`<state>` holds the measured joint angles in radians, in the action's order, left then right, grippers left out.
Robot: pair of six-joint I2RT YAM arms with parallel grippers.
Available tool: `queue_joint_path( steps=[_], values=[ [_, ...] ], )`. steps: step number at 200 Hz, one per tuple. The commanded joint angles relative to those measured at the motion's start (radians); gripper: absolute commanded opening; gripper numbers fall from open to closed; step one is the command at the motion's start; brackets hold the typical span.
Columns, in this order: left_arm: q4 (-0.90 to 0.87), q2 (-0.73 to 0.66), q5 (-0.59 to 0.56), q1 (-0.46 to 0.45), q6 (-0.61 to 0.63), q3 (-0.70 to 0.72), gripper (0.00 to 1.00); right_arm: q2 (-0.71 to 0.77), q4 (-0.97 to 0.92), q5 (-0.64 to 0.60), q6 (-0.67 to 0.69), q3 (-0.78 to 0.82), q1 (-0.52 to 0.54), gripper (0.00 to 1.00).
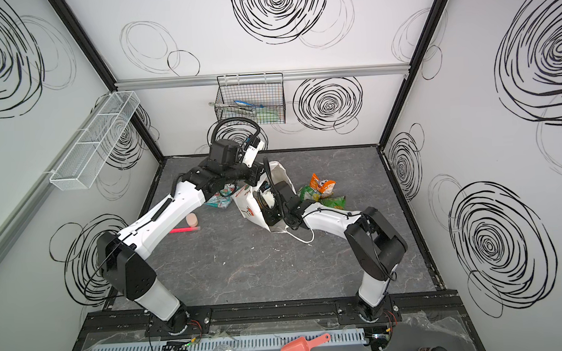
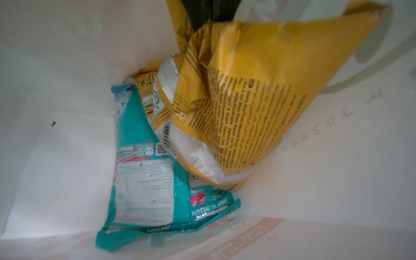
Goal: Take the snacks out of the paper bag
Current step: Pick up the snack from the paper bag, then place the snack at the top-left of the table.
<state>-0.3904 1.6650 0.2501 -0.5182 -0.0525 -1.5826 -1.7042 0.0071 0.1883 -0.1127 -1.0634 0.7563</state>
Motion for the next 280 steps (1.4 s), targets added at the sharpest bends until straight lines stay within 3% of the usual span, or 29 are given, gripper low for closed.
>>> queue_joint_path(
  steps=[1, 158, 280],
  values=[
    [0.001, -0.021, -0.01, 0.027, 0.021, 0.015, 0.0, 0.098, 0.059, 0.003, -0.007, -0.063, -0.006, 0.0],
    [0.005, -0.024, -0.004, 0.042, 0.05, 0.027, 0.0, 0.336, 0.13, 0.037, -0.097, -0.009, -0.076, 0.0],
    [-0.039, -0.008, -0.024, 0.072, 0.125, -0.065, 0.0, 0.647, 0.043, -0.055, -0.102, -0.067, -0.1, 0.0]
  ],
)
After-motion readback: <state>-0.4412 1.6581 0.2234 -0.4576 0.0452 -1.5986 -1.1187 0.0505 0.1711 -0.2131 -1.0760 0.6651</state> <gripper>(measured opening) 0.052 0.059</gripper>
